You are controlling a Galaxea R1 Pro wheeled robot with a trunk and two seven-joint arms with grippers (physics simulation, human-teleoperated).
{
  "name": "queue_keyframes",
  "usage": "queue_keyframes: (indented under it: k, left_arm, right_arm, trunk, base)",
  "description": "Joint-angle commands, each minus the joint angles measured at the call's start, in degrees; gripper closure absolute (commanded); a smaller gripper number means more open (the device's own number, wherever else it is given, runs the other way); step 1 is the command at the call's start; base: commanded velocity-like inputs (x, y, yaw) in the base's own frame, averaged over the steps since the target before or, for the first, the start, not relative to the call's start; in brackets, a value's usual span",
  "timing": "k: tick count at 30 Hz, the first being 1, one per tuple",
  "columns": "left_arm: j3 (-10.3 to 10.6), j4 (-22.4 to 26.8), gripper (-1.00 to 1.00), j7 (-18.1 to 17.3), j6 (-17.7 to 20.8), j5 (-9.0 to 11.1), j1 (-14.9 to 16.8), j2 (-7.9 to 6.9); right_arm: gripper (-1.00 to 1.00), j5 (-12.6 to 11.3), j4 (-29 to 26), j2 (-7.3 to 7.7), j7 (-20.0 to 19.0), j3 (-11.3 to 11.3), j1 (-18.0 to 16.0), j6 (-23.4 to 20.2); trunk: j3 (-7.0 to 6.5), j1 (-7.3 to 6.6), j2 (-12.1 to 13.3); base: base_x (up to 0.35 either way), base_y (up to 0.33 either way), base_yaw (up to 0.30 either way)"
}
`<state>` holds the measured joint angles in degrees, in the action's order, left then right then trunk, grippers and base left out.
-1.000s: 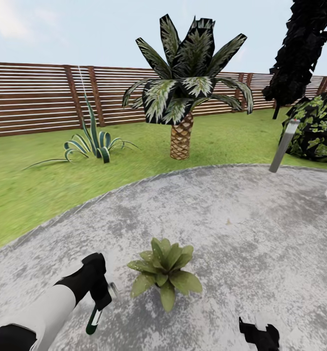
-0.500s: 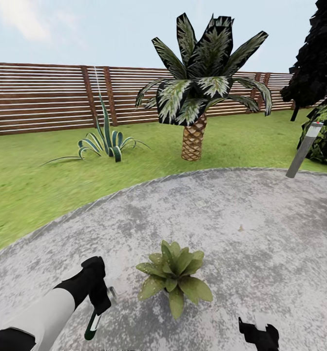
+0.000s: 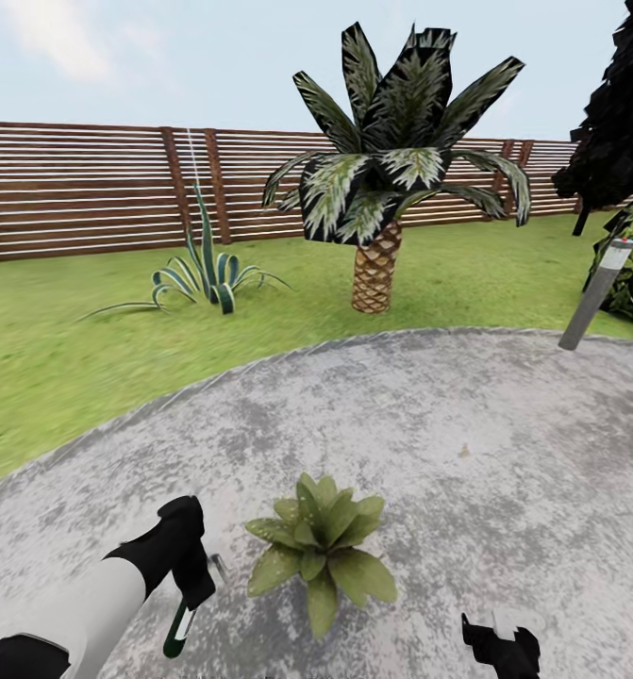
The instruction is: Pick up the pesticide atomizer in the garden and spray insectifuge to fully cover both potted plants in the garden.
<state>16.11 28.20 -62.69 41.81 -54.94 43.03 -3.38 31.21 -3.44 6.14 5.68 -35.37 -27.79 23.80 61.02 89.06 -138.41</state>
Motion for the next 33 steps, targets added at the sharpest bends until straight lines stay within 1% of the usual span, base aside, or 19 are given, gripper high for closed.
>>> queue_keyframes:
  k: [1, 7, 11, 17, 22, 26, 33]
  left_arm:
    - [0.3, 0.1, 1.0, -0.4, 0.4, -0.2, 0.0, 0.06]
    - [0.6, 0.1, 1.0, -0.4, 1.5, -0.3, 0.0, 0.54]
    - [0.4, 0.1, 1.0, -0.4, 1.9, -0.3, 0.0, 0.28]
    - [0.7, 0.0, 1.0, -0.3, 2.0, -0.3, -0.1, -0.76]
    - [0.6, 0.0, 1.0, -0.3, 2.0, -0.3, -0.2, -0.84]
    - [0.5, 0.0, 1.0, -0.2, 1.9, -0.2, -0.2, -0.84]
    - [0.4, 0.1, 1.0, -0.2, 2.0, -0.3, -0.2, -0.68]
  right_arm:
    - [-1.0, 0.6, 0.1, 0.01, 0.3, -0.3, 0.0, 0.2]
    - [-1.0, 0.6, 0.1, 0.01, 0.3, -0.3, 0.0, 0.2]
    - [-1.0, 0.6, 0.0, 0.01, 0.3, -0.3, 0.0, 0.2]
    - [-1.0, 0.7, 0.0, 0.36, 0.3, -0.3, 0.0, 0.2]
    - [-1.0, 0.7, -0.1, 0.25, 0.3, -0.3, -0.1, 0.2]
    - [-1.0, 0.7, 0.0, 0.11, 0.3, -0.3, 0.0, 0.2]
    - [-1.0, 0.7, 0.0, 0.02, 0.3, -0.3, 0.0, 0.2]
  trunk:
    - [0.04, -0.02, 0.0]
    - [-0.08, -0.02, 0.0]
    - [-0.14, -0.02, 0.0]
    - [-0.14, -0.02, 0.0]
    - [-0.14, -0.02, 0.0]
    - [-0.14, -0.02, 0.0]
    - [-0.14, -0.02, 0.0]
  base:
    - [-0.134, -0.247, 0.23]
    - [-0.124, -0.25, 0.263]
    - [0.056, -0.258, 0.226]
    - [0.027, -0.033, 0.012]
    - [0.0, 0.0, 0.012]
    - [0.013, -0.017, 0.213]
    - [0.11, -0.227, 0.277]
